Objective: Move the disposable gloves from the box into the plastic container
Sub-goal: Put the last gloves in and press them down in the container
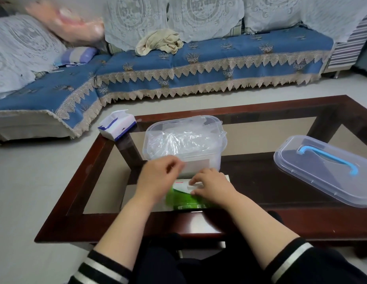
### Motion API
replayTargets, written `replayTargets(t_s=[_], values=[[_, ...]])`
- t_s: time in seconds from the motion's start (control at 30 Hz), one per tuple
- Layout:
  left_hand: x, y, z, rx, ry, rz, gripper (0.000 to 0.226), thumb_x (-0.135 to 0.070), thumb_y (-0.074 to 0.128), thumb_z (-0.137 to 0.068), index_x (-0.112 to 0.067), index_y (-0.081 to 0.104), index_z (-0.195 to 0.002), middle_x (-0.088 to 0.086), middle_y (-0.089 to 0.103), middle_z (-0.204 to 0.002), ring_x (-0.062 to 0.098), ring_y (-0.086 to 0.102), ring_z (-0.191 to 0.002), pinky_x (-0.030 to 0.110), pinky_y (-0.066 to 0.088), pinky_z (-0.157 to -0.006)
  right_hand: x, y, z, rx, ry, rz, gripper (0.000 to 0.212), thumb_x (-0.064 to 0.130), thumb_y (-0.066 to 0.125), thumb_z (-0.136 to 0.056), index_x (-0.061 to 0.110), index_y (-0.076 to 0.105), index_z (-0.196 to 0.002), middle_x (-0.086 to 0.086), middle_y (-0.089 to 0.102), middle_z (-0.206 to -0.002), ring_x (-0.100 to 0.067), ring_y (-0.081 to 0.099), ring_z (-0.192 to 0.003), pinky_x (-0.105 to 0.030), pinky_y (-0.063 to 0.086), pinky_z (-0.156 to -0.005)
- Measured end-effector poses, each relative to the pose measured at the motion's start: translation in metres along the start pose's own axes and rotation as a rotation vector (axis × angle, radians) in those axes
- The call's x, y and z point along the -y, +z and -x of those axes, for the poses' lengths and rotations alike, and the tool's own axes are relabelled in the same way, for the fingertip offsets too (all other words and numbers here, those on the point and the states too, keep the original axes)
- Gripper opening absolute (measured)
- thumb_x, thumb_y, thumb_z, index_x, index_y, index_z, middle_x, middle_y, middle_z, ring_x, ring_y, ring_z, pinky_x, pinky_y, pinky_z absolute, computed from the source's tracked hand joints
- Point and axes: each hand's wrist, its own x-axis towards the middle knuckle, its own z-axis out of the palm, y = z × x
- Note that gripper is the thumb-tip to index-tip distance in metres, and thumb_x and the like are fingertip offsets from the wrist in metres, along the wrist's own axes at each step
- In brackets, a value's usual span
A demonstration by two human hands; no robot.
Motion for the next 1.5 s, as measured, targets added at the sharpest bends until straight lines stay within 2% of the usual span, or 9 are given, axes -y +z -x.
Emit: replayTargets(t_s=[0.13, 0.47, 0.67, 0.77, 0.9, 1.07, 1.17, 1.27, 1.5], values=[[0.018, 0.034, 0.016, 0.453, -0.131, -0.248, 0.061, -0.044, 0.079, -0.071, -0.031, 0.057, -0.126, -0.012, 0.063, -0.124, 0.012, 0.057, -0.117, 0.034, 0.046, -0.096, 0.0, -0.001, -0.002, -0.048, 0.03, -0.041, 0.017, 0.037, 0.065, -0.084, 0.03, 0.07, -0.099, 0.004, 0.058, -0.115, -0.018, 0.048, -0.111, -0.029, 0.034, -0.085], [0.037, 0.053, 0.018, 0.425, -0.096, -0.256, 0.059, -0.044, 0.079, -0.067, -0.035, 0.061, -0.123, -0.016, 0.058, -0.126, 0.016, 0.048, -0.119, 0.039, 0.04, -0.101, 0.006, -0.002, -0.005, -0.181, 0.044, -0.176, 0.014, 0.028, 0.056, -0.094, 0.016, 0.063, -0.091, 0.002, 0.056, -0.096, -0.02, 0.054, -0.094, -0.031, 0.038, -0.07], [0.034, 0.052, 0.022, 0.407, -0.111, -0.241, 0.057, -0.037, 0.077, -0.075, -0.031, 0.058, -0.128, -0.012, 0.051, -0.139, 0.013, 0.041, -0.13, 0.034, 0.032, -0.11, 0.018, -0.023, 0.016, -1.028, -0.316, -0.561, 0.012, 0.008, 0.053, -0.092, 0.0, 0.061, -0.087, 0.0, 0.052, -0.092, -0.003, 0.048, -0.089, -0.014, 0.039, -0.082], [0.023, 0.042, 0.022, 0.248, -0.118, -0.2, 0.029, -0.032, 0.064, -0.09, -0.026, 0.066, -0.118, -0.008, 0.065, -0.123, 0.012, 0.056, -0.117, 0.028, 0.041, -0.098, 0.012, -0.026, 0.02, -1.104, -0.343, -0.561, 0.012, 0.006, 0.056, -0.09, -0.003, 0.064, -0.089, -0.006, 0.05, -0.098, 0.002, 0.047, -0.098, -0.014, 0.04, -0.088], [-0.008, 0.011, 0.011, -0.257, -0.239, 0.351, 0.024, -0.028, 0.041, -0.103, -0.027, 0.063, -0.092, -0.007, 0.071, -0.087, 0.004, 0.064, -0.082, 0.03, 0.049, -0.08, 0.005, -0.026, 0.018, -1.097, -0.328, -0.586, 0.014, 0.009, 0.057, -0.09, -0.002, 0.065, -0.089, -0.005, 0.049, -0.099, 0.004, 0.047, -0.099, -0.014, 0.04, -0.089], [-0.056, -0.018, -0.013, 0.086, -0.265, 0.589, 0.063, -0.06, 0.018, -0.087, -0.016, 0.056, -0.113, 0.004, 0.075, -0.087, 0.014, 0.071, -0.09, 0.028, 0.052, -0.083, 0.002, -0.025, 0.016, -1.077, -0.313, -0.566, 0.016, 0.015, 0.058, -0.09, 0.002, 0.067, -0.089, -0.001, 0.049, -0.099, 0.004, 0.047, -0.098, -0.015, 0.041, -0.087], [-0.074, -0.022, -0.029, 0.233, -0.173, 0.439, 0.028, -0.04, 0.055, -0.093, -0.023, 0.055, -0.116, -0.002, 0.075, -0.089, 0.008, 0.07, -0.086, 0.024, 0.052, -0.08, 0.001, -0.025, 0.015, -1.067, -0.31, -0.559, 0.016, 0.018, 0.059, -0.09, 0.004, 0.068, -0.09, 0.002, 0.049, -0.1, -0.004, 0.05, -0.095, -0.019, 0.045, -0.084], [-0.088, -0.021, -0.047, 0.346, -0.014, 0.339, 0.02, -0.004, 0.058, -0.093, -0.022, 0.064, -0.102, -0.009, 0.073, -0.088, 0.002, 0.065, -0.071, 0.017, 0.046, -0.065, -0.003, -0.027, 0.014, -1.132, -0.32, -0.563, 0.019, 0.021, 0.06, -0.09, 0.006, 0.063, -0.103, 0.001, 0.051, -0.105, -0.012, 0.052, -0.099, -0.028, 0.047, -0.086], [-0.098, -0.05, -0.093, 0.106, 0.084, 0.466, 0.042, 0.004, 0.051, -0.093, -0.029, 0.063, -0.116, -0.013, 0.067, -0.115, 0.004, 0.058, -0.072, 0.017, 0.049, -0.066, -0.008, -0.031, 0.017, -1.278, -0.278, -0.619, 0.041, 0.037, 0.054, -0.095, 0.01, 0.044, -0.124, 0.002, 0.047, -0.119, -0.028, 0.053, -0.108, -0.035, 0.041, -0.098]])
